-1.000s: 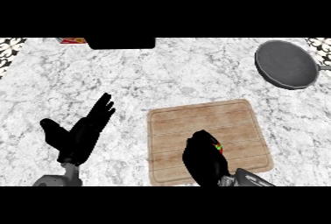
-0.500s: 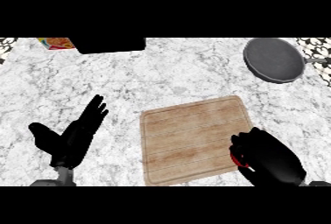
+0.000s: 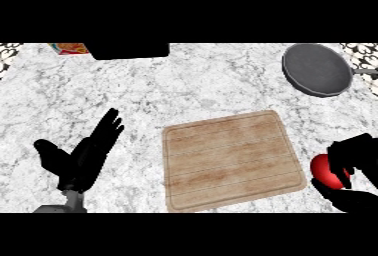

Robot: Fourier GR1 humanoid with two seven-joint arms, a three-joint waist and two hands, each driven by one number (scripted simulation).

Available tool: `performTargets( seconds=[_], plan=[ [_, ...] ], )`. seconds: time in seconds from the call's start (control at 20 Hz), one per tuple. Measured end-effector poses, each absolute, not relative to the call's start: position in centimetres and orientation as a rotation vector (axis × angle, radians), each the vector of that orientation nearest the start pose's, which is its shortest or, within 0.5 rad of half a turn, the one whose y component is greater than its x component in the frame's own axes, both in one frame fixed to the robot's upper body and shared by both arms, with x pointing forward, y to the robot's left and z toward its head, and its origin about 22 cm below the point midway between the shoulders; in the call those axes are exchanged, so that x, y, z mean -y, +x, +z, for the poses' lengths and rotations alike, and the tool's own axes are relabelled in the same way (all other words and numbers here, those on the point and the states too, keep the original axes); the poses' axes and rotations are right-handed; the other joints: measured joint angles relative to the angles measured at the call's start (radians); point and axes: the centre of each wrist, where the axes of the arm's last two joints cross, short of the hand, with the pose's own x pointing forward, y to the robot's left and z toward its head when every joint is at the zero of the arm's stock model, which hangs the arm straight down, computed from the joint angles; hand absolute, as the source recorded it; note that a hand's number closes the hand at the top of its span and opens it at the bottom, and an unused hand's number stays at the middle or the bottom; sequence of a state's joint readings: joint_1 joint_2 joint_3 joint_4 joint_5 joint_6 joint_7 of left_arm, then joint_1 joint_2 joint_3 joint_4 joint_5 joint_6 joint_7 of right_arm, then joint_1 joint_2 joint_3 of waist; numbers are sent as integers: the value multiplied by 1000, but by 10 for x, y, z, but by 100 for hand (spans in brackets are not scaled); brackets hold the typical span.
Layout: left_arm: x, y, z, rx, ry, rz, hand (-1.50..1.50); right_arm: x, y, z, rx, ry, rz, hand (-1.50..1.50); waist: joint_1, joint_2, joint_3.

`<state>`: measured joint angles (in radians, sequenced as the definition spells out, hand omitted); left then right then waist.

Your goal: Pick the tomato from the cutting board and place it in the pan

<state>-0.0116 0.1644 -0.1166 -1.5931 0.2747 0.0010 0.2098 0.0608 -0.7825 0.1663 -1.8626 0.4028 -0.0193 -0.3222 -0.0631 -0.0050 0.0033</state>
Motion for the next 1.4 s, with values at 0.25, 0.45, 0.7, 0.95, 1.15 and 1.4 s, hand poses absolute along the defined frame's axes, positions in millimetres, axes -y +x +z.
performTargets(
  seconds=[0.25, 0.45, 0.7, 0.95, 1.15, 1.4],
  plan=[
    [-230, 248, 12, 1361, -196, -54, 0, 370, 224, 116, 1872, -445, 1025, 150, 33, 4, -1],
    [-219, 249, 15, 1362, -226, -75, 0, 408, 237, 109, 1856, -395, 915, 150, 57, 6, -2],
    [-216, 253, 15, 1362, -240, -98, 0, 425, 273, 91, 1862, -505, 914, 150, 76, 9, -2],
    [-208, 259, 21, 1362, -245, -104, 0, 427, 313, 80, 1886, -615, 872, 150, 87, 11, -2],
    [-203, 257, 17, 1367, -251, -119, 0, 421, 343, 74, 1908, -722, 762, 150, 102, 16, -1],
    [-205, 259, 16, 1372, -259, -128, 0, 426, 366, 70, 1917, -812, 641, 150, 119, 24, 0]
  ],
)
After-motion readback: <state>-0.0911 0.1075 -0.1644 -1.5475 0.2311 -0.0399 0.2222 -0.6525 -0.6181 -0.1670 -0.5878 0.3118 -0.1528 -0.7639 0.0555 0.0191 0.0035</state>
